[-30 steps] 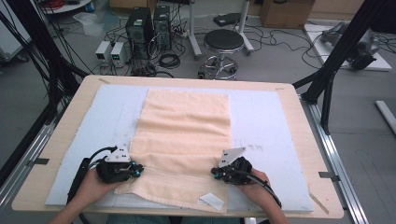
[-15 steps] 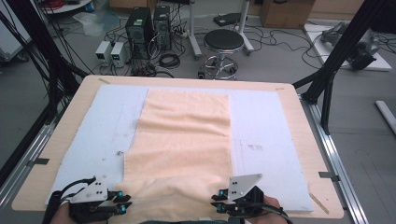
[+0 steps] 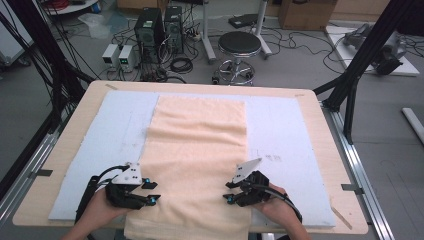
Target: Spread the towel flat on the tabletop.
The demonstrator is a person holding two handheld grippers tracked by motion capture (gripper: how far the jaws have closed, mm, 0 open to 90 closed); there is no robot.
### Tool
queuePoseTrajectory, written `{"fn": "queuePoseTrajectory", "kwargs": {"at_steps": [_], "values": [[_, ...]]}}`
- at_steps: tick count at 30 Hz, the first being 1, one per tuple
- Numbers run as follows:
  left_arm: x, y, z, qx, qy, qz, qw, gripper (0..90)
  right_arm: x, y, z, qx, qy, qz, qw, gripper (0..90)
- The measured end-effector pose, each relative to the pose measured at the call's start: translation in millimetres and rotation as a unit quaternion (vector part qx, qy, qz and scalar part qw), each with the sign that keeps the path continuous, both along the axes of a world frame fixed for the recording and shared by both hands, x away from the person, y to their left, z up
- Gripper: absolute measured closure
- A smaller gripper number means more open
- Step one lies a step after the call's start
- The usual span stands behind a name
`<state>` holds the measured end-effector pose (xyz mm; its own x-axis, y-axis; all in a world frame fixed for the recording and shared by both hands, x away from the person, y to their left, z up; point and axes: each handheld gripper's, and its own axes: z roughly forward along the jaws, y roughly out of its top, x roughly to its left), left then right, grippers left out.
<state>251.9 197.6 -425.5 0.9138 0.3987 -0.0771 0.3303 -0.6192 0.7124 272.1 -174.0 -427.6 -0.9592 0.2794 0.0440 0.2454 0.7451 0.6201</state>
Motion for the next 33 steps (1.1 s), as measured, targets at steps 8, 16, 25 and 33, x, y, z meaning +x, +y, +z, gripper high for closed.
{"fn": "queuePoseTrajectory", "kwargs": {"at_steps": [8,16,25,33], "values": [[-18.7,2.4,1.9,-0.001,0.026,-0.041,0.9988,85.2,-19.2,-4.0,1.6,0.016,0.0,0.021,0.9996,80.6],[-13.0,15.3,13.4,-0.015,-0.016,0.002,0.9998,63.6,-19.7,-16.1,21.8,0.044,-0.019,0.007,0.9988,61.4],[23.8,5.0,-5.1,0.009,-0.002,0.026,0.9996,57.5,16.6,-11.9,6.9,0.001,-0.045,-0.038,0.9983,62.1],[12.7,4.9,-6.8,0.012,-0.004,0.02,0.9997,84.4,8.3,-10.0,-1.9,0.007,-0.019,-0.016,0.9997,85.5]]}}
